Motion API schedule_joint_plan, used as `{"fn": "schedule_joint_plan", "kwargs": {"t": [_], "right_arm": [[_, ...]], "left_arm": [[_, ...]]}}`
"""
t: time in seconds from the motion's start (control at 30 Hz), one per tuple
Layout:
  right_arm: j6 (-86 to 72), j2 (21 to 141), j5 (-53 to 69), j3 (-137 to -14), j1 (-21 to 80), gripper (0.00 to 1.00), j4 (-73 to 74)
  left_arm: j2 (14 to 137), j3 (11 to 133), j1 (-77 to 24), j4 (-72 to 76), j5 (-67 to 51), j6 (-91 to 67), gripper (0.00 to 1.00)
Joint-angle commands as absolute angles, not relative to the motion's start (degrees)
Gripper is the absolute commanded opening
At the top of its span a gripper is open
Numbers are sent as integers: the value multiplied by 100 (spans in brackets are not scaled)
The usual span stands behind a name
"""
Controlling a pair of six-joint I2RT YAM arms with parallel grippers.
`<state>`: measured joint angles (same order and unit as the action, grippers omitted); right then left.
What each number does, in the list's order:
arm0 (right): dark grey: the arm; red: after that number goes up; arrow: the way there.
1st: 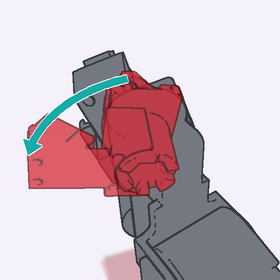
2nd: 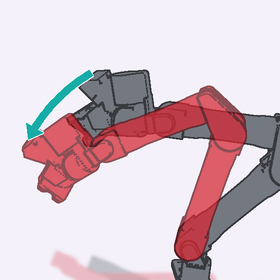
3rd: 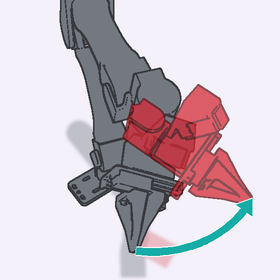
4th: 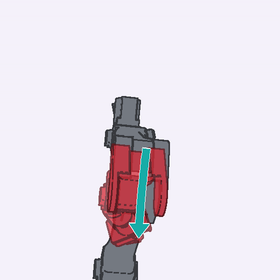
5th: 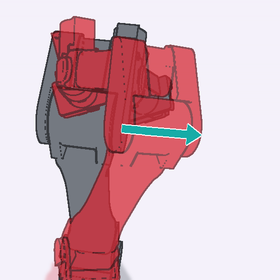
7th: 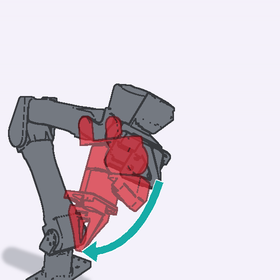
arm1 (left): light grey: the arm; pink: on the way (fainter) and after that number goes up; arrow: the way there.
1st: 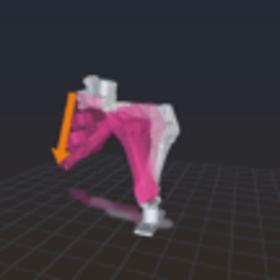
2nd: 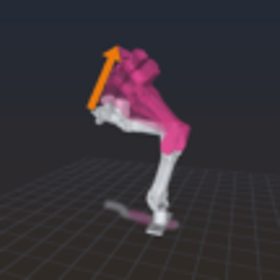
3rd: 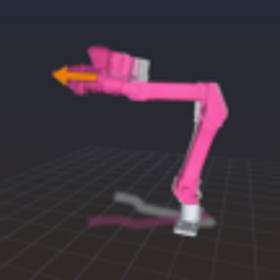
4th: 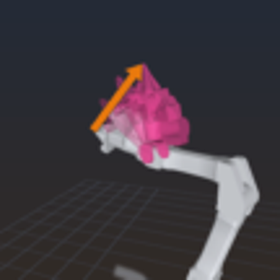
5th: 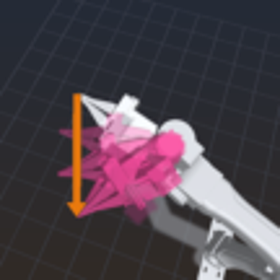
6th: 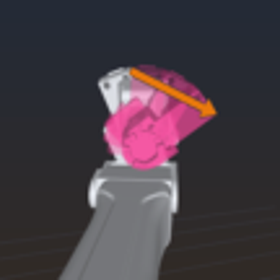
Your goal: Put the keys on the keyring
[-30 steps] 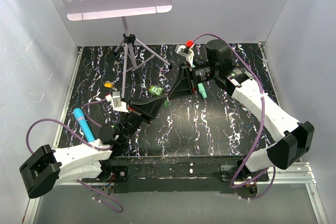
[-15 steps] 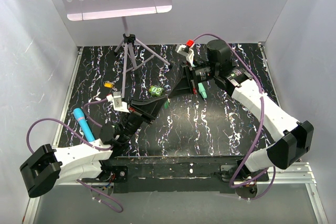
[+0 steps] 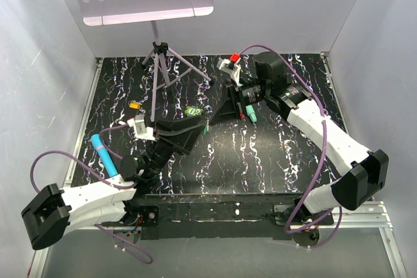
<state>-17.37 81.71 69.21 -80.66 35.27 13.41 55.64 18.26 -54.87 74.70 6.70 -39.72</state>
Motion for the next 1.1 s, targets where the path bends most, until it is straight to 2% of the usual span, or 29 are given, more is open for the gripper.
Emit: {"fn": "schedule_joint_plan", "kwargs": {"t": [0.0,0.17,0.3,0.4,0.57,0.77,1.07], "right_arm": [[-619,7876,6926,-7946,3358,1,2221],[1708,7480,6742,-7621,2936,1,4090],[4142,7225,6040,-7208,2672,1,6359],[5008,6883,5267,-6489,2444,1,6837],[5466,6302,4300,-5486,1838,1,6978],[5178,6345,3157,-4861,1793,1,6883],[4404,7592,2250,-4965,1793,1,6179]], "left_arm": [[4678,1565,-5502,6947,782,-4069,65],[2983,1546,-5467,4023,642,-3885,90],[1918,1714,-5449,1771,510,-3481,94],[1346,1758,-5449,829,562,-3349,94],[800,1723,-5440,194,677,-3287,94],[869,1608,-5440,246,607,-3287,95],[1081,1582,-5440,255,518,-3278,95]]}}
